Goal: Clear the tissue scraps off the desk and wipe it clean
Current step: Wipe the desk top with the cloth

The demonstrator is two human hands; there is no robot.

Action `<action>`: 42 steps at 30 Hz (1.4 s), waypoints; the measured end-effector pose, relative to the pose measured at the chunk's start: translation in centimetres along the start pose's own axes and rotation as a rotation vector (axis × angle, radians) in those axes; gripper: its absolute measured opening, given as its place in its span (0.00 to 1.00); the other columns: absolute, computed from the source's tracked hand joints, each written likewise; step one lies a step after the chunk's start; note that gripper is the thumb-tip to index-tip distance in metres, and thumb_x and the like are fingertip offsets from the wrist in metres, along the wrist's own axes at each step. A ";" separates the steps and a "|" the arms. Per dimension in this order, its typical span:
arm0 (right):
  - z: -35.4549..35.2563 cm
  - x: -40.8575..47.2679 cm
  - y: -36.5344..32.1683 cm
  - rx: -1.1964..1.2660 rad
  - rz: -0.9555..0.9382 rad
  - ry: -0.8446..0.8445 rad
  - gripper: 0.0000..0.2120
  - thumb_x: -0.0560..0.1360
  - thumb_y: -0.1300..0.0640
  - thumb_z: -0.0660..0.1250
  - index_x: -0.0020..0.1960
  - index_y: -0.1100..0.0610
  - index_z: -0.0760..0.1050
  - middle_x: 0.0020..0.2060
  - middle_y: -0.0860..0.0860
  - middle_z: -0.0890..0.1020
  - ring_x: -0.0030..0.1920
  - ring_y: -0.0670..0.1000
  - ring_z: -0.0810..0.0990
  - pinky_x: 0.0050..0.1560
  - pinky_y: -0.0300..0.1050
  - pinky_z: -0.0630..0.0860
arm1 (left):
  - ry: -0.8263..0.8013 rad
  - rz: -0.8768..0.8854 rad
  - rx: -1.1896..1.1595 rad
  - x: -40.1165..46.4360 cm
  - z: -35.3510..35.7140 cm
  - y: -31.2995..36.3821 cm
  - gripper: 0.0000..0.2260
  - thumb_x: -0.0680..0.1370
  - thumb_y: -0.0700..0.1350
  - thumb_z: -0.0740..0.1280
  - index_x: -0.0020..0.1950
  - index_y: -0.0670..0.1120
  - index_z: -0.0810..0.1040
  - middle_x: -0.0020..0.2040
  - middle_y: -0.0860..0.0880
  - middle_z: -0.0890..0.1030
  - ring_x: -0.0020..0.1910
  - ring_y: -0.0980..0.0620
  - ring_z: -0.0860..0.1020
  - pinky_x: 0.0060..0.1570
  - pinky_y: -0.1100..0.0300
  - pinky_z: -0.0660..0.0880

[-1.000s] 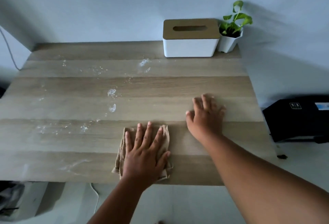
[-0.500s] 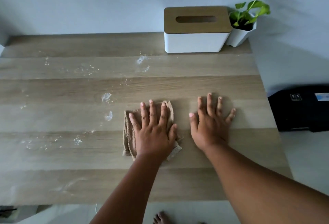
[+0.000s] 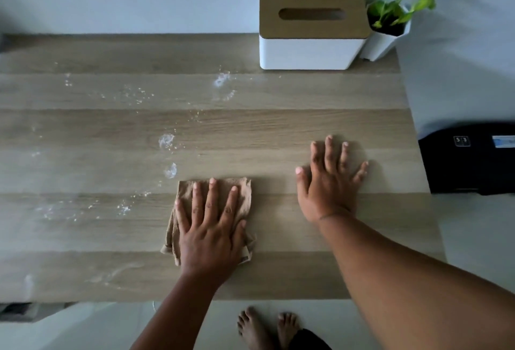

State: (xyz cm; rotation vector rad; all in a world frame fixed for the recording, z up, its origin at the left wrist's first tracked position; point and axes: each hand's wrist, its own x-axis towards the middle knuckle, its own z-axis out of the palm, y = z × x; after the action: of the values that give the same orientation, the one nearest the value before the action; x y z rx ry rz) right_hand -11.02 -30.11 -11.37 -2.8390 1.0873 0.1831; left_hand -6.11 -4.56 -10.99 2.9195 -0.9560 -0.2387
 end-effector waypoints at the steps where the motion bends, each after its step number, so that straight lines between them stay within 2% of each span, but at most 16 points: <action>1: 0.0 0.0 0.0 0.001 0.001 -0.003 0.33 0.81 0.37 0.48 0.83 0.48 0.55 0.84 0.52 0.49 0.83 0.61 0.46 0.75 0.78 0.43 | -0.015 -0.039 0.003 0.7 -0.2 0.4 0.30 0.83 0.63 0.51 0.84 0.57 0.54 0.85 0.44 0.50 0.84 0.39 0.45 0.77 0.30 0.47; 4: 0.2 0.2 0.1 0.007 -0.002 0.000 0.33 0.81 0.37 0.49 0.83 0.48 0.55 0.84 0.52 0.49 0.83 0.61 0.46 0.75 0.78 0.43 | -0.061 -0.196 -0.022 3.8 -0.6 2.1 0.31 0.82 0.64 0.46 0.84 0.58 0.46 0.85 0.45 0.43 0.83 0.40 0.39 0.77 0.30 0.42; 6: 0.2 0.2 0.0 0.015 -0.003 0.015 0.33 0.80 0.37 0.48 0.82 0.48 0.55 0.84 0.52 0.50 0.83 0.62 0.46 0.75 0.78 0.43 | -0.056 -0.305 -0.067 6.2 -0.9 3.8 0.32 0.81 0.64 0.46 0.84 0.58 0.47 0.85 0.45 0.43 0.83 0.40 0.38 0.77 0.30 0.40; 8: 0.2 0.2 0.0 0.022 -0.007 0.027 0.33 0.80 0.37 0.48 0.82 0.48 0.56 0.84 0.52 0.51 0.83 0.62 0.47 0.75 0.78 0.43 | -0.039 -0.326 -0.112 8.2 -1.1 5.5 0.32 0.80 0.63 0.47 0.84 0.56 0.49 0.85 0.44 0.44 0.83 0.39 0.39 0.76 0.30 0.39; 12: 0.2 0.3 0.1 0.020 -0.005 0.028 0.34 0.79 0.37 0.47 0.82 0.48 0.57 0.84 0.52 0.52 0.83 0.61 0.47 0.75 0.78 0.45 | -0.038 -0.076 -0.082 9.1 -0.9 7.4 0.30 0.82 0.60 0.47 0.84 0.54 0.49 0.85 0.44 0.46 0.83 0.40 0.41 0.78 0.33 0.40; 15: 0.1 0.3 0.0 0.014 -0.003 0.027 0.34 0.79 0.38 0.47 0.82 0.48 0.56 0.84 0.51 0.53 0.83 0.61 0.48 0.74 0.78 0.46 | 0.020 0.120 -0.129 7.0 -0.5 6.7 0.28 0.84 0.55 0.52 0.84 0.49 0.58 0.84 0.45 0.53 0.84 0.44 0.48 0.81 0.41 0.50; 17: 0.1 0.3 0.0 0.014 0.001 0.019 0.34 0.79 0.37 0.46 0.82 0.47 0.56 0.84 0.51 0.52 0.83 0.60 0.47 0.75 0.78 0.44 | 0.064 0.232 -0.151 4.9 0.0 5.3 0.26 0.83 0.50 0.57 0.82 0.47 0.63 0.83 0.45 0.58 0.83 0.46 0.54 0.79 0.42 0.58; 21: 0.1 0.2 0.2 0.024 -0.008 0.021 0.34 0.80 0.36 0.47 0.83 0.47 0.55 0.84 0.51 0.50 0.83 0.60 0.46 0.75 0.77 0.43 | 0.099 0.294 -0.149 1.8 0.4 1.3 0.25 0.83 0.50 0.55 0.82 0.48 0.64 0.83 0.48 0.60 0.83 0.49 0.55 0.78 0.41 0.61; 24: 0.2 0.2 0.2 0.021 -0.006 0.032 0.34 0.80 0.36 0.47 0.83 0.48 0.56 0.84 0.52 0.51 0.83 0.61 0.47 0.75 0.78 0.44 | 0.098 0.148 -0.123 2.3 -0.2 -0.2 0.26 0.83 0.53 0.54 0.81 0.52 0.64 0.83 0.49 0.59 0.84 0.46 0.53 0.78 0.38 0.58; 28: 0.1 0.3 0.1 0.028 -0.005 0.026 0.34 0.80 0.36 0.48 0.82 0.48 0.57 0.84 0.52 0.52 0.83 0.61 0.47 0.75 0.77 0.43 | 0.053 -0.275 -0.123 7.8 -1.2 1.1 0.27 0.82 0.56 0.52 0.83 0.57 0.57 0.85 0.45 0.51 0.84 0.40 0.44 0.80 0.38 0.43; 30: 0.1 0.3 0.1 0.032 -0.006 0.030 0.34 0.79 0.36 0.49 0.82 0.48 0.57 0.84 0.51 0.52 0.83 0.61 0.47 0.75 0.77 0.43 | 0.024 -0.334 -0.137 10.8 -1.5 2.5 0.29 0.82 0.57 0.51 0.84 0.55 0.54 0.85 0.44 0.48 0.84 0.39 0.42 0.80 0.37 0.41; 33: 0.0 0.2 0.0 0.028 -0.007 0.039 0.34 0.80 0.37 0.49 0.82 0.48 0.57 0.84 0.51 0.52 0.83 0.61 0.47 0.75 0.77 0.43 | 0.022 -0.189 -0.143 13.7 -1.7 4.8 0.30 0.82 0.56 0.50 0.85 0.51 0.52 0.85 0.44 0.48 0.84 0.43 0.43 0.81 0.41 0.43; 37: 0.0 0.3 0.0 0.011 -0.012 0.021 0.34 0.79 0.37 0.47 0.82 0.48 0.57 0.84 0.51 0.51 0.83 0.61 0.47 0.75 0.77 0.44 | 0.046 0.155 -0.129 11.9 -1.4 6.0 0.27 0.83 0.53 0.55 0.83 0.50 0.61 0.84 0.46 0.55 0.84 0.46 0.49 0.81 0.43 0.49; 40: -0.2 0.4 0.0 0.015 -0.004 0.016 0.35 0.78 0.38 0.45 0.82 0.48 0.57 0.84 0.51 0.51 0.83 0.61 0.47 0.75 0.77 0.45 | 0.070 0.383 -0.114 8.5 -0.9 3.9 0.25 0.83 0.51 0.59 0.81 0.50 0.66 0.83 0.48 0.61 0.83 0.47 0.55 0.79 0.42 0.58; 42: -0.2 0.3 -0.1 0.027 -0.002 0.015 0.34 0.79 0.37 0.46 0.82 0.48 0.56 0.84 0.51 0.50 0.83 0.60 0.46 0.75 0.77 0.44 | 0.110 0.413 -0.106 6.8 -0.7 1.5 0.24 0.83 0.50 0.60 0.80 0.49 0.68 0.82 0.48 0.63 0.83 0.47 0.58 0.78 0.40 0.60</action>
State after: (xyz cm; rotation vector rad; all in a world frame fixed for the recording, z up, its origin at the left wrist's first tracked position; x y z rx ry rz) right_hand -10.73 -30.29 -11.22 -2.8221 1.0809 0.1466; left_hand -1.43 -9.77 -11.02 2.5346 -1.4415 -0.1004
